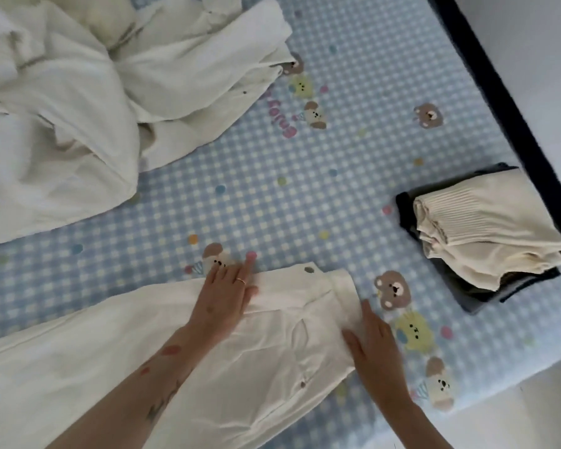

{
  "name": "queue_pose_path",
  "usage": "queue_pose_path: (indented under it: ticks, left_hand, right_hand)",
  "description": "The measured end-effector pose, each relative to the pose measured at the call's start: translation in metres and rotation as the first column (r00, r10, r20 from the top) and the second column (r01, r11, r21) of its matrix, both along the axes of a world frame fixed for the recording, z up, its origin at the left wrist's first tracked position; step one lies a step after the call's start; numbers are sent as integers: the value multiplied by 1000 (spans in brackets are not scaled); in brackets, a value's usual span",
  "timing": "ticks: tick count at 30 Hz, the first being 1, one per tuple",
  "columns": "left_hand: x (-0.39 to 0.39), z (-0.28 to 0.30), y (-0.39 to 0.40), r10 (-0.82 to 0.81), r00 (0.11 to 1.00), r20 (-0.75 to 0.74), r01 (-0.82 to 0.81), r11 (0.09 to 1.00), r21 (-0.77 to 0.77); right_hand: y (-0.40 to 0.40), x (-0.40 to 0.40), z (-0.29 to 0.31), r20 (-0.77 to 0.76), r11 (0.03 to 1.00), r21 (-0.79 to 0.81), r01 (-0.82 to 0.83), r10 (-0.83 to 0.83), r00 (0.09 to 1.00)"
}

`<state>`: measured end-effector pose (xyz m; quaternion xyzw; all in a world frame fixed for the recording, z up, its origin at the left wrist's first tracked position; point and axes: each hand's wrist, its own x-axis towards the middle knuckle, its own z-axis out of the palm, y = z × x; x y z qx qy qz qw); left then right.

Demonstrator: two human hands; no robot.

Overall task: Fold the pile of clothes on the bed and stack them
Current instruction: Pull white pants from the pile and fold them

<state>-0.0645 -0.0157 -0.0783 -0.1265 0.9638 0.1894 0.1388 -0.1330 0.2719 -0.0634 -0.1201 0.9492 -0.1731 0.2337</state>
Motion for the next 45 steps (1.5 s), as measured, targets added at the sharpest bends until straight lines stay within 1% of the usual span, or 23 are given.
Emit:
queue_pose_path:
  ticks: [2, 4, 7, 12, 14, 16, 17, 19, 21, 24, 26, 27, 29, 32, 34, 36, 37, 38, 39, 41, 42, 43, 45]
  left_hand:
    - [-39, -1, 19, -55, 990, 133, 26, 977, 210]
    - [-73, -1, 30, -24, 947, 319, -118, 901, 417]
    - [-95, -5, 29, 41, 911, 411, -251, 845, 473]
    - [-147, 14, 21, 202, 971, 131, -239, 874, 423]
    - [-180, 20, 33, 164, 986, 34, -165, 926, 340]
    - [-186, 19, 56, 114, 986, -125, -100, 988, 117]
    - [-174, 17, 66, 111, 966, -234, -109, 994, 21]
    - [-120, 5, 82, 100, 908, -406, -110, 994, -2]
    - [-44, -15, 95, 3, 920, -392, 3, 1000, 14]
    - [52, -39, 110, -211, 956, -203, 210, 977, -27]
    - [82, -38, 124, -271, 952, -145, 267, 963, -45]
    - [90, -34, 128, -238, 955, -179, 233, 971, -46]
    - [104, -27, 127, -49, 946, -319, 48, 999, -12]
    - [118, -10, 112, 199, 878, -435, -204, 978, 37]
    - [128, -4, 101, 229, 878, -421, -258, 966, -12]
    - [143, -5, 96, 224, 892, -392, -271, 960, -68]
    - [152, -8, 93, 236, 896, -375, -286, 955, -82]
    - [161, -10, 91, 251, 897, -364, -302, 949, -90]
    - [170, -13, 89, 255, 902, -347, -307, 946, -101]
    - [183, -13, 83, 237, 928, -289, -283, 951, -129]
    - [188, -14, 81, 210, 949, -237, -243, 962, -121]
    - [190, -13, 77, 192, 964, -185, -214, 971, -106]
    - [188, -7, 70, 165, 973, -162, -181, 980, -89]
  right_hand:
    - [-9, 4, -2, 63, 990, -64, 124, -120, 991]
    - [-17, -6, -2, 193, 949, -135, 284, -256, 947]
    - [-22, -27, -1, 329, 895, -237, 377, -291, 899]
    - [-28, -92, 10, 220, 871, -365, 328, -262, 940]
    - [-19, -125, 9, 140, 898, -334, 286, -253, 957]
    - [-10, -146, 3, 115, 939, -256, 232, -209, 971]
    - [-7, -149, -1, 116, 959, -197, 205, -185, 976]
    - [-6, -146, -8, 108, 975, -133, 177, -163, 981]
    - [-8, -142, -11, 78, 978, -119, 171, -162, 984]
    - [-12, -143, -16, 58, 987, -90, 131, -126, 990]
    - [-11, -145, -18, 53, 990, -80, 114, -110, 993]
    - [-11, -145, -19, 48, 990, -83, 111, -107, 993]
    - [-11, -144, -17, 38, 992, -77, 104, -101, 994]
    - [-14, -140, -12, -27, 994, -13, 108, -108, 994]
    - [-23, -132, -5, -251, 994, 99, 43, -17, 968]
    - [-35, -108, 2, -478, 984, 70, -162, 176, 860]
    - [-42, -88, 5, -510, 936, -3, -351, 300, 806]
    - [-46, -63, 7, -493, 822, -79, -564, 459, 739]
    - [-47, -37, 6, -453, 656, -123, -745, 631, 630]
    - [-42, 0, 0, -349, 364, -123, -923, 855, 384]
    - [-39, 11, -5, -311, 298, -114, -948, 895, 319]
    - [-38, 17, -8, -285, 282, -106, -954, 910, 301]
    - [-42, 22, -11, -255, 323, -89, -942, 907, 336]
